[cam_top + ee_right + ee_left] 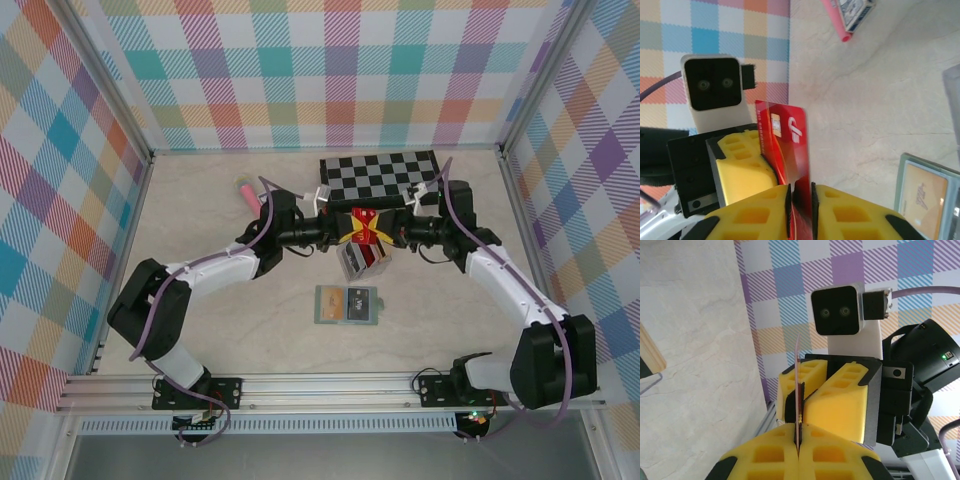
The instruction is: Put the credit cards into the card holder
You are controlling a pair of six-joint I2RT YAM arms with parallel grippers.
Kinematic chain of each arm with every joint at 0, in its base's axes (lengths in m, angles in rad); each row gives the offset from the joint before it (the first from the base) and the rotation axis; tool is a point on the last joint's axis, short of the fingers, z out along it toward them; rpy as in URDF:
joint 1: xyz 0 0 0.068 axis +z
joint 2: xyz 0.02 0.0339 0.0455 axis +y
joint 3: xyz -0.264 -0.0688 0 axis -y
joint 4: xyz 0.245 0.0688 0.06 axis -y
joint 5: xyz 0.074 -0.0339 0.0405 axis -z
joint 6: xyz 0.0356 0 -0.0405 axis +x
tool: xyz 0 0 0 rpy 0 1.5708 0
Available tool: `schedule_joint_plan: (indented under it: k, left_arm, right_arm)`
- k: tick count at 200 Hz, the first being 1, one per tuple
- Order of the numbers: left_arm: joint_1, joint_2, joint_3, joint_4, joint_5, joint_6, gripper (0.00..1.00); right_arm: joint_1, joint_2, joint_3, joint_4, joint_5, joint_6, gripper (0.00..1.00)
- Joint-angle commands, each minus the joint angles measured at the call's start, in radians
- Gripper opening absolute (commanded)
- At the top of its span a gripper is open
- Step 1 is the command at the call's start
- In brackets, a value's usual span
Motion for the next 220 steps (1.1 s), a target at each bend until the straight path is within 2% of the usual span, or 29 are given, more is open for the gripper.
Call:
schedule_joint_plan:
  k: [1, 24, 40, 48, 61, 72, 96, 116, 151, 173, 220]
  left_arm:
    - [0.005, 0.020, 0.011, 0.124, 0.052, -0.053, 0.00]
    - [0.005, 0.020, 0.007, 0.121, 0.055, -0.058, 0.00]
    - [0.007, 0.010, -0.006, 0.093, 0.038, -0.043, 0.00]
    - [0.008, -0.002, -0.009, 0.026, 0.019, -0.015, 0.13]
    - [0.008, -0.032, -0.015, -0.122, -0.028, 0.058, 0.24]
    - [0.008, -0.062, -0.020, -0.283, -0.085, 0.127, 0.46]
    - [0.006, -0.121, -0.028, -0.665, -0.277, 0.269, 0.62]
    - [-0.007, -0.131, -0.048, -0.889, -0.410, 0.344, 0.64]
    - [-0.068, -0.116, -0.120, -0.911, -0.459, 0.354, 0.64]
    - [-0.104, -0.091, -0.118, -0.924, -0.498, 0.354, 0.63]
    - [-0.141, -0.037, -0.108, -0.918, -0.524, 0.351, 0.61]
  right_arm:
    - [0.003, 0.017, -0.005, 0.087, -0.079, 0.028, 0.22]
    - [0.003, 0.021, -0.003, 0.097, -0.081, 0.032, 0.15]
    - [0.003, 0.014, 0.018, 0.020, -0.052, -0.020, 0.10]
    - [0.003, 0.006, 0.034, -0.056, -0.020, -0.067, 0.09]
    - [0.006, -0.016, 0.058, -0.210, 0.074, -0.158, 0.08]
    - [0.017, -0.036, 0.072, -0.343, 0.197, -0.224, 0.07]
    - [0.087, -0.085, 0.025, -0.499, 0.437, -0.274, 0.07]
    - [0.218, -0.107, -0.041, -0.539, 0.606, -0.256, 0.07]
    - [0.396, -0.105, -0.162, -0.451, 0.745, -0.151, 0.08]
    - [0.436, -0.067, -0.198, -0.386, 0.770, -0.121, 0.07]
    - [0.437, -0.050, -0.250, -0.319, 0.816, -0.102, 0.07]
